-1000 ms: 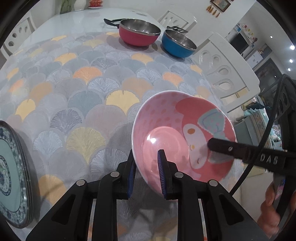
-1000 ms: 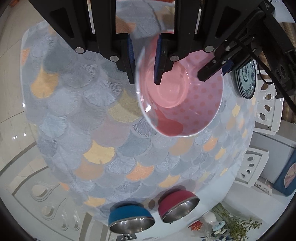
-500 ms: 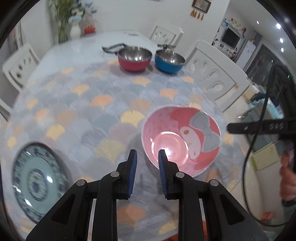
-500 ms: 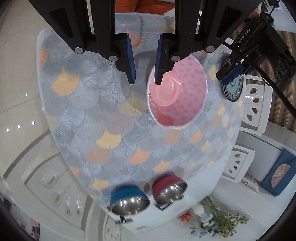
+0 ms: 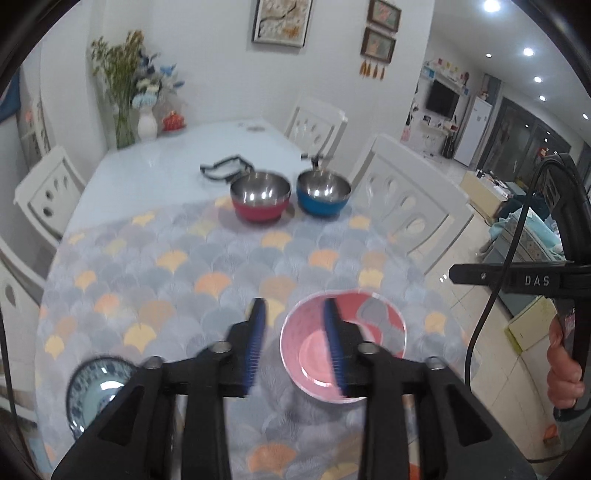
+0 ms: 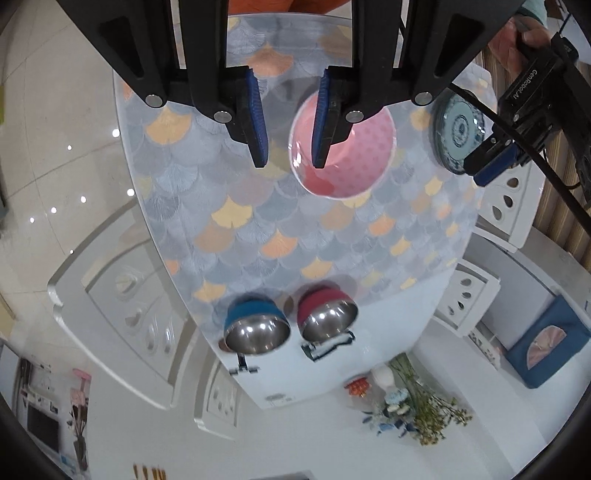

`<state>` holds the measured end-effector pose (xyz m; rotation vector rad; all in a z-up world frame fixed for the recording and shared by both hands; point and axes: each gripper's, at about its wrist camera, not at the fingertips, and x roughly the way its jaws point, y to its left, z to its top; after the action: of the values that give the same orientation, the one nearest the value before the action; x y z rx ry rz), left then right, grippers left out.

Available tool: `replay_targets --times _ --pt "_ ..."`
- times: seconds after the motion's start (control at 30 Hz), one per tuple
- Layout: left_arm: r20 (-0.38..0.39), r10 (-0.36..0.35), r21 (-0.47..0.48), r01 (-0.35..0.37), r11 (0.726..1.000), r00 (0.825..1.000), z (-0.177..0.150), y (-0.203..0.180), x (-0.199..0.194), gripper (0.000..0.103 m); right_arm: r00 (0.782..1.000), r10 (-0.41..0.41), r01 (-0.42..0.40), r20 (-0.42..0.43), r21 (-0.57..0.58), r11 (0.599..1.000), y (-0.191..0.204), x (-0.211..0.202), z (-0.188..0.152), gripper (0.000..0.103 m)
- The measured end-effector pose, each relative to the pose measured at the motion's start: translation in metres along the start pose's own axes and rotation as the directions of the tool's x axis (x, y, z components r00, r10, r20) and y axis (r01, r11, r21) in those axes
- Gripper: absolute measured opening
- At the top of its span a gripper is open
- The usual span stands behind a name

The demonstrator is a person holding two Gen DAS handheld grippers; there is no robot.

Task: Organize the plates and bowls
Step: 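Move both grippers to the red steel bowl and grip its rim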

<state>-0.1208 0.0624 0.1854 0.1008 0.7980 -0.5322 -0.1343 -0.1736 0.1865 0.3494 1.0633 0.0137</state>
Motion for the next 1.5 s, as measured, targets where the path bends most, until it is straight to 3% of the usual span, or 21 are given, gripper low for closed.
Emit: replay_targets --times 0.13,0.37,0.47,0.57,0.73,0.8,0.93,1.03,1.2,1.5 --pt "0.023 0.006 0.014 -0.007 1.0 1.0 0.015 0.002 -0.004 0.035 0.999 0.013 -0.012 0.035 -0.01 1.0 0.007 -0.009 0.007 0.046" --pt "0.068 0.018 -0.037 -0.016 0.999 0.998 0.046 0.03 0.001 0.054 0.998 0.05 -0.049 0.038 -0.029 0.998 0.025 0.004 0.039 0.048" --pt "0.071 -0.001 -0.05 0.004 0.999 0.998 0.059 0.041 0.011 0.054 0.998 -0.026 0.031 0.061 -0.08 0.996 0.038 0.018 0.055 0.055" --pt "0.058 0.0 -0.061 0.003 0.998 0.998 0.07 0.049 0.027 0.054 0.999 0.002 0.001 0.036 -0.089 0.996 0.045 0.039 0.077 0.055" --pt "0.036 -0.048 -0.122 0.053 0.991 0.998 0.097 0.071 0.066 0.054 0.995 0.103 -0.102 -0.008 0.085 0.991 0.031 0.084 0.114 0.055" --pt "0.022 -0.068 -0.156 0.07 0.985 0.997 0.11 0.082 0.084 0.054 0.982 0.187 -0.176 -0.043 0.185 0.967 0.019 0.11 0.127 0.055" --pt "-0.004 -0.087 -0.197 0.085 0.977 0.996 0.13 0.098 0.12 0.054 0.964 0.251 -0.214 -0.087 0.304 0.928 0.009 0.153 0.143 0.055" --pt "-0.056 -0.067 -0.224 0.053 0.973 0.996 0.142 0.11 0.157 0.052 0.957 0.274 -0.227 -0.098 0.336 0.914 0.004 0.182 0.154 0.055" --pt "-0.194 -0.022 -0.223 -0.022 0.975 0.981 0.15 0.123 0.225 0.038 0.962 0.244 -0.194 -0.122 0.322 0.927 0.003 0.22 0.176 0.055" --pt "-0.236 -0.164 -0.341 0.076 0.937 0.958 0.156 0.152 0.303 0.038 0.963 0.235 -0.187 -0.133 0.302 0.935 0.004 0.273 0.212 0.049"
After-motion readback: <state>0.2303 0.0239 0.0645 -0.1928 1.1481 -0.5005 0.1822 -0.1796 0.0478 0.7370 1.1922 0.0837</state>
